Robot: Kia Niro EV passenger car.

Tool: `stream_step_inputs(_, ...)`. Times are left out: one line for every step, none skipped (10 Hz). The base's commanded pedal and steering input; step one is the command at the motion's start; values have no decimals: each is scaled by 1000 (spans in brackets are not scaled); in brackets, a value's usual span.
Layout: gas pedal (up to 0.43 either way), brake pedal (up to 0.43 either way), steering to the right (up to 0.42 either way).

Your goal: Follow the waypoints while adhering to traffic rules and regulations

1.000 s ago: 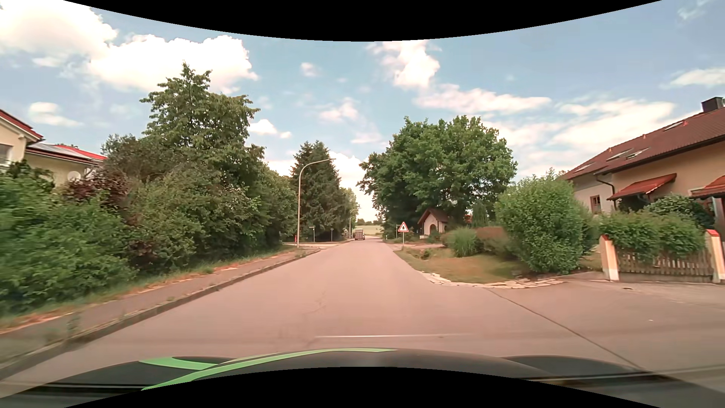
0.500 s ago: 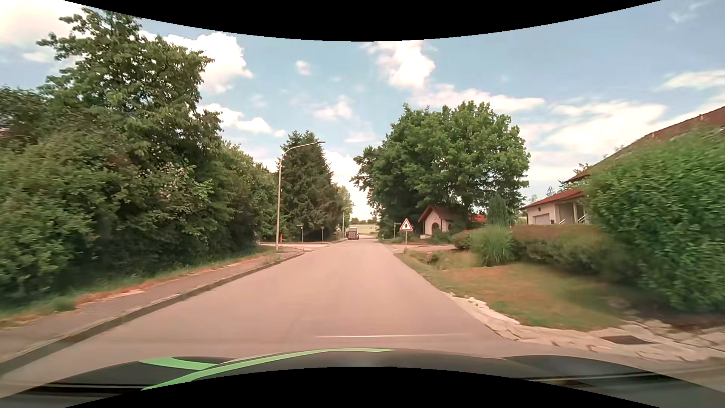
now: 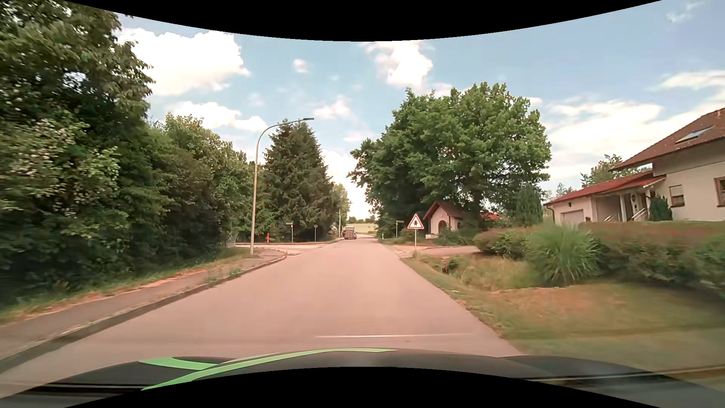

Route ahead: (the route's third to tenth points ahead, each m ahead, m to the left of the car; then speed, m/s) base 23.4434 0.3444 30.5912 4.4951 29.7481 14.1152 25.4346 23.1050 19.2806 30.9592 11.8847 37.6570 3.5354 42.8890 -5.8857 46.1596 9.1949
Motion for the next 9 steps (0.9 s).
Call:
stream_step_inputs(0, 0, 4)
stream_step_inputs(0, 0, 4)
stream_step_inputs(0, 0, 4)
stream_step_inputs(0, 0, 4)
stream_step_inputs(0, 0, 4)
stream_step_inputs(0, 0, 4)
stream_step_inputs(0, 0, 4)
stream_step_inputs(0, 0, 4)
stream_step_inputs(0, 0, 3)
